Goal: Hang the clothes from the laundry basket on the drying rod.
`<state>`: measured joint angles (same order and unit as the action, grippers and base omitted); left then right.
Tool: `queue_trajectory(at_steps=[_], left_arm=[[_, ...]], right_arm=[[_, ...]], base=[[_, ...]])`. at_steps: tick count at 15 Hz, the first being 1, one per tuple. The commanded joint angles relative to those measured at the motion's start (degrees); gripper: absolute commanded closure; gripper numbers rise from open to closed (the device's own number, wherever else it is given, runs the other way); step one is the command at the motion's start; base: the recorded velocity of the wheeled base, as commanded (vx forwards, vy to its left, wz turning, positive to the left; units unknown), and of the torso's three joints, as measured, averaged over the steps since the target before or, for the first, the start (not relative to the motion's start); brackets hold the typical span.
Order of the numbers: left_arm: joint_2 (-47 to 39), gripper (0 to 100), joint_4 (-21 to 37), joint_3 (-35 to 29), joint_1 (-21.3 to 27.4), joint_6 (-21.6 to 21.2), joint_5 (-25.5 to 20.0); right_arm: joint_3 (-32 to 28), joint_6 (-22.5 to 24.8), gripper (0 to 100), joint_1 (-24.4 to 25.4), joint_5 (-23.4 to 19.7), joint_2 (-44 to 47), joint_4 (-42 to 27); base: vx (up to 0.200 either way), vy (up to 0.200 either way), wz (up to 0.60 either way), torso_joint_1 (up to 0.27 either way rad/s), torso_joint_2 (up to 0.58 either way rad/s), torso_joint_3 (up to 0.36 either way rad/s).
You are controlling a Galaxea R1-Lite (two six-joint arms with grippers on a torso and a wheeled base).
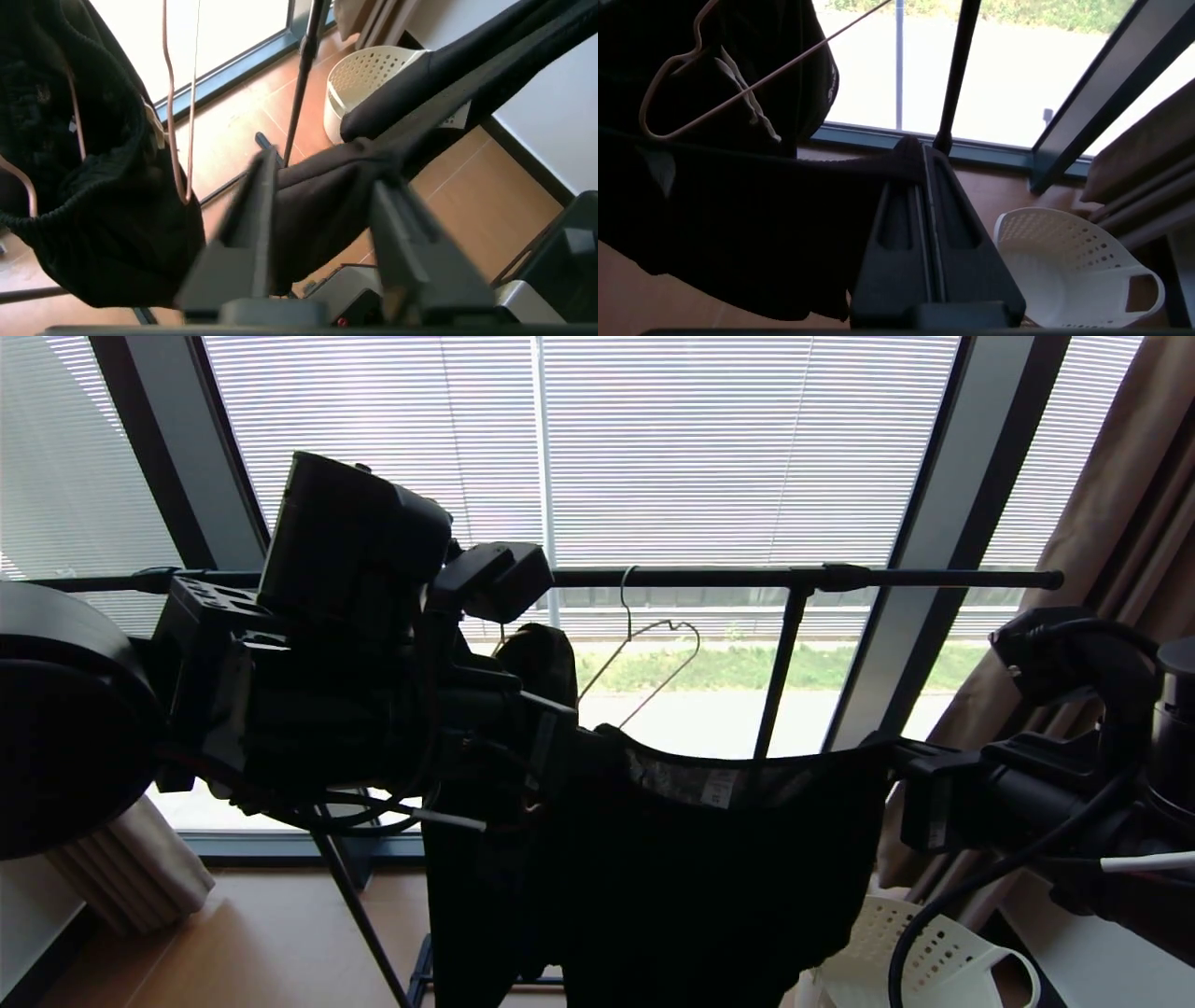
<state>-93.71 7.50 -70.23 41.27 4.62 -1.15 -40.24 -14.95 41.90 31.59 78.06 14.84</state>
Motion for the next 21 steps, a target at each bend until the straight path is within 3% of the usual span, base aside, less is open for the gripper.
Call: queue_trajectory(at_steps=[1, 12, 16, 21], left_arm=[[1.0, 0, 0.0, 0.8, 0.1, 0.0, 0.0], [1.0, 0, -0.1, 1.6, -1.3, -0.2, -0.1], [-3.7, 0, -4.7, 0.8, -4.2, -2.6, -0.1], [-14.5, 0, -6.1, -8.6, -7.3, -4.3, 0.0]], right_arm=[[0.0, 0.0, 100, -0.4, -0.3, 0.1, 0.0], [-0.4, 0.0, 100, -1.1, -0.2, -0.3, 0.0], [-0.4, 0.0, 100, -1.1, -0.2, -0.4, 0.0], [-0.3, 0.0, 100, -1.1, -0.1, -0.9, 0.0]], base=[[0.000, 0.000, 0.00, 0.000, 0.00, 0.000], [0.000, 0.000, 0.00, 0.000, 0.00, 0.000], [0.000, 0.000, 0.00, 0.000, 0.00, 0.000], [0.000, 0.000, 0.00, 0.000, 0.00, 0.000]])
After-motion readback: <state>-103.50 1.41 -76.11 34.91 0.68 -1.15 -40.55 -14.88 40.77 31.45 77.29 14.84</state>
